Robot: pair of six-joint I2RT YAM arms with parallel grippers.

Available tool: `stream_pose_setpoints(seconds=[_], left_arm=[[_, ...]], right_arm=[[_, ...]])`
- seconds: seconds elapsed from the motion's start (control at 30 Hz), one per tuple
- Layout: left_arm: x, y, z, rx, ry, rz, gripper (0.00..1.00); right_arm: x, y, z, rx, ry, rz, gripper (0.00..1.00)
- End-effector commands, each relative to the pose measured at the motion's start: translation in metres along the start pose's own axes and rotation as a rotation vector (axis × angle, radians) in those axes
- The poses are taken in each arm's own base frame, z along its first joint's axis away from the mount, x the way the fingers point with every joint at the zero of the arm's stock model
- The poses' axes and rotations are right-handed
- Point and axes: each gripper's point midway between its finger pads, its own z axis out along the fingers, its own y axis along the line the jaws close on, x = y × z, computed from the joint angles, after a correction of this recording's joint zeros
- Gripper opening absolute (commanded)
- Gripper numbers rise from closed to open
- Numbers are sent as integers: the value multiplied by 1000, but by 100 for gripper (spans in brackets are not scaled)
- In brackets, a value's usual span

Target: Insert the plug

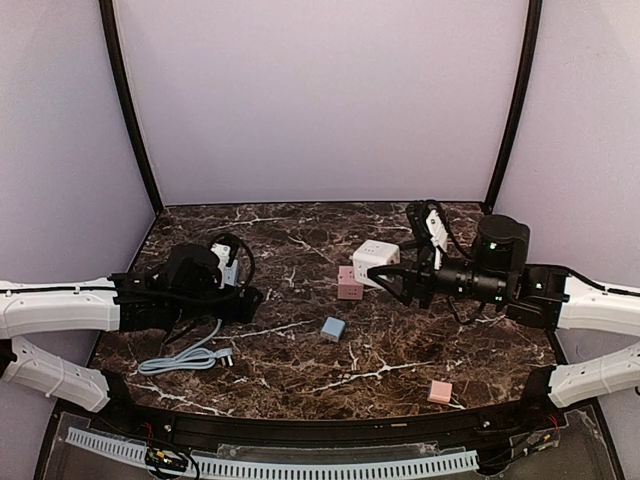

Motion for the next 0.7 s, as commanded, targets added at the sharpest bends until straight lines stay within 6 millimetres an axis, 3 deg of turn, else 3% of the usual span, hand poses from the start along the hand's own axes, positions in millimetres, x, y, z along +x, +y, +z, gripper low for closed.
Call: stream_pose_setpoints(seconds=[0.0,0.37,0.47,0.67], left_arm=[[43,62,3,-268,147,-79,96],[73,94,44,-376,286,-139,85],[80,97,55,-369,297,-149,74],[87,104,70,-376,306,-147,65]], right_arm=[[-7,-4,-4,37,-23,-16,0],[3,-2,-3,22,6,-9,0],[2,-1,-6,19,1,-10,0],[1,0,-10,16,-3,-10,0]])
